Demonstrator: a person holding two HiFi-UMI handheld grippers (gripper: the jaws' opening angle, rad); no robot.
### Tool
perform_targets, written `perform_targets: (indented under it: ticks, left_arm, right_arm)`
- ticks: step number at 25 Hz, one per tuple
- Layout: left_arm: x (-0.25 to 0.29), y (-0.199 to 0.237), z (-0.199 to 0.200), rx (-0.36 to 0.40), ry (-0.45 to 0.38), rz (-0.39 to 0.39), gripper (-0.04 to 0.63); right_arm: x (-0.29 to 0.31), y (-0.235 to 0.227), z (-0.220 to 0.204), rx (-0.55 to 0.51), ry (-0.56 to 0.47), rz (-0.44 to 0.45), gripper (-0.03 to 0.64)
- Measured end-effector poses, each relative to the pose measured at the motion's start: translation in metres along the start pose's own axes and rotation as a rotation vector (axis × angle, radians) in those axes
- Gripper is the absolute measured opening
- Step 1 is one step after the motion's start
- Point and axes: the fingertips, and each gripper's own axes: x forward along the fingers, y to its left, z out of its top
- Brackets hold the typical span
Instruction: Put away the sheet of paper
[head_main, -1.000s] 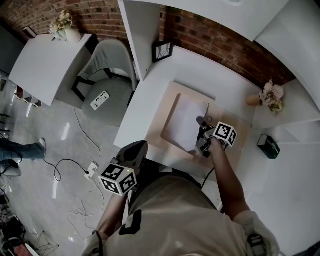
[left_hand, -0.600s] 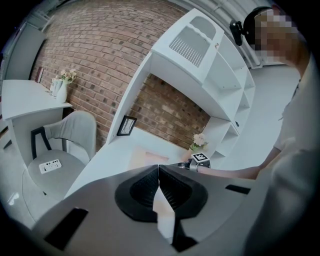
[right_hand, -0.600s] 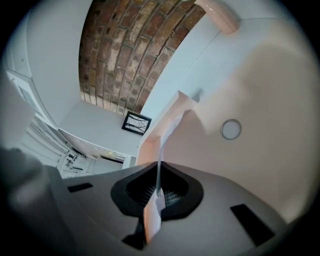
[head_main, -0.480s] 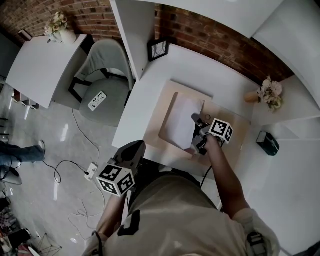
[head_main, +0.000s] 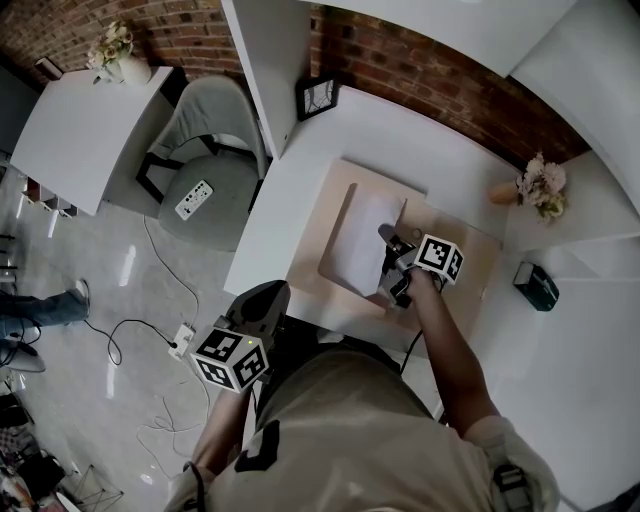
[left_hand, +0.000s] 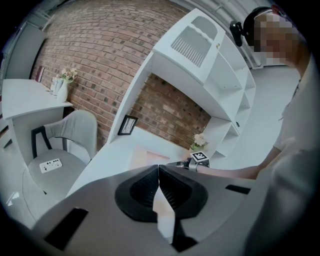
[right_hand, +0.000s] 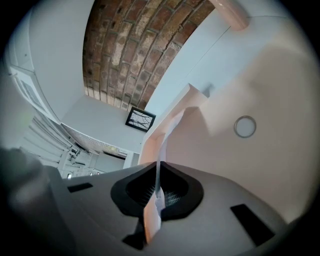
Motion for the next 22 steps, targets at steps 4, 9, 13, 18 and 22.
perform_targets:
  ticks: [4, 9, 13, 18, 22]
  left_arm:
    - [0.0, 0.001, -0.002, -0.003, 0.001, 0.001, 0.018]
    - [0.001, 0.001, -0.004, -0.004, 0.003, -0.002, 0.018]
    - [0.002, 0.001, -0.005, -0.005, 0.007, -0.004, 0.018]
    - [0.002, 0.0, -0.006, -0.004, 0.007, -0.002, 0.017]
    - [0.002, 0.001, -0.009, 0.007, 0.018, 0.008, 0.018]
  right_arm:
    - [-0.002, -0.004, 0.001, -0.014, 0.002, -0.011, 0.028]
    - [-0.002, -0.009, 0.0, -0.079, 0.026, -0.037, 0.029]
    - [-0.003, -0.013, 0.001, -0.122, 0.042, -0.077, 0.029]
    - [-0.004, -0.021, 0.008, -0.102, 0.023, -0.109, 0.029]
    - [-0.004, -0.028, 0.014, -0.046, -0.003, -0.115, 0.029]
